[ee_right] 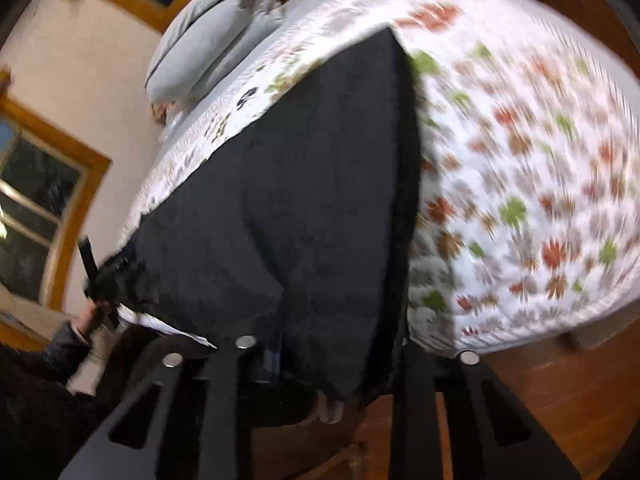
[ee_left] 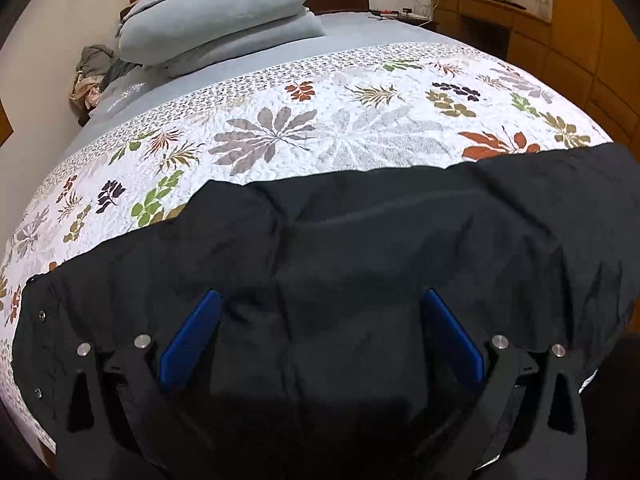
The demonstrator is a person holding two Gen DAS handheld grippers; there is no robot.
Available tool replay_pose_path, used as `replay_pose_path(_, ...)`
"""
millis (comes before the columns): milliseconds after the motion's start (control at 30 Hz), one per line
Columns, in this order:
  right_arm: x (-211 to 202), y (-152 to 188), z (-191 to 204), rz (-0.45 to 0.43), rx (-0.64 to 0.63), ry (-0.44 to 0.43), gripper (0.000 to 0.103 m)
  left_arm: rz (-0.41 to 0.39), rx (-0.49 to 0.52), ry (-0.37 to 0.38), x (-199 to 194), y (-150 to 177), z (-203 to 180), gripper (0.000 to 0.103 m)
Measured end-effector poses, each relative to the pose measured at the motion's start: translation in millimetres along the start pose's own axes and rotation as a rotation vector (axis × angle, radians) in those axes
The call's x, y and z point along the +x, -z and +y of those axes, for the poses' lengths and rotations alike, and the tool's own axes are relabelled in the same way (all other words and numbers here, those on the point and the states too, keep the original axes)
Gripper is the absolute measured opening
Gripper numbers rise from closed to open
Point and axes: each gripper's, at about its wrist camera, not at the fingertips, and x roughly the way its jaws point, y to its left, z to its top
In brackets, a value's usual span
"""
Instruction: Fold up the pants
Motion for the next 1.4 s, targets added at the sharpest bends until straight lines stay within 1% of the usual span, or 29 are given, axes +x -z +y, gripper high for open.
replay_pose_path(100,-12,-3,23,-0.022,-0.058,0.011,0.017,0.013,-0.001,0.007,5,2,2,0.101)
replay_pose_path(233,-31,-15,64,-0.055,-0.151,0.02,0.015,0.014,-0.006,0.022,7,4,4,0.101)
replay_pose_path(333,-40,-26,114,-0.066,-0.254,0.019,0.015,0.013,-0.011,0.032,5,4,7,0.101)
replay_pose_path(400,-39,-34,156,-0.049,-0.359,0.036,0.015,0.01,-0.02,0.044,2,4,10,0.101)
replay_pose_path(500,-28,-45,211,-0.02,-0.48,0.026,0.015,-0.01,-0.038,0.067,-8,3,18,0.101)
replay_pose_path(533,-23,-48,223,-0.013,-0.508,0.021,0.015,-0.021,-0.041,0.071,-12,3,21,0.101)
replay_pose_path(567,-15,-53,248,0.0,-0.556,0.007,0.015,-0.025,-0.042,0.071,-15,3,24,0.101)
replay_pose_path(633,-4,-58,278,0.014,-0.615,-0.014,0.015,-0.039,-0.045,0.069,-22,2,34,0.101)
replay_pose_path(733,21,-63,335,0.044,-0.714,-0.073,0.014,-0.072,-0.059,0.06,-37,2,54,0.101)
replay_pose_path(767,35,-63,356,0.062,-0.748,-0.096,0.014,-0.081,-0.069,0.056,-41,2,61,0.101)
replay_pose_path(833,64,-59,388,0.109,-0.819,-0.106,0.014,-0.101,-0.092,0.048,-51,3,79,0.101)
replay_pose_path(933,111,-53,411,0.188,-0.859,-0.098,0.014,-0.123,-0.127,0.031,-60,5,105,0.101)
replay_pose_path(967,131,-48,419,0.226,-0.876,-0.094,0.014,-0.127,-0.141,0.027,-62,6,113,0.101)
replay_pose_path(1067,187,-29,429,0.329,-0.925,-0.04,0.014,-0.133,-0.172,0.024,-65,11,131,0.101)
replay_pose_path(1133,221,-19,431,0.379,-0.943,-0.004,0.015,-0.137,-0.183,0.021,-66,15,141,0.101)
replay_pose_path(1167,230,-16,430,0.397,-0.944,0.005,0.016,-0.137,-0.188,0.019,-66,16,144,0.101)
replay_pose_path(1233,250,-12,429,0.427,-0.94,0.031,0.024,-0.136,-0.203,0.026,-64,18,151,0.101)
replay_pose_path(1267,256,-10,425,0.45,-0.921,0.025,0.033,-0.139,-0.208,0.032,-64,18,152,0.101)
replay_pose_path(1300,258,-8,422,0.451,-0.915,0.018,0.043,-0.142,-0.21,0.033,-64,17,154,0.101)
replay_pose_path(1367,257,-4,425,0.435,-0.914,-0.006,0.056,-0.146,-0.209,0.035,-63,16,156,0.101)
replay_pose_path(1400,255,0,430,0.424,-0.924,-0.017,0.058,-0.15,-0.21,0.035,-64,16,157,0.101)
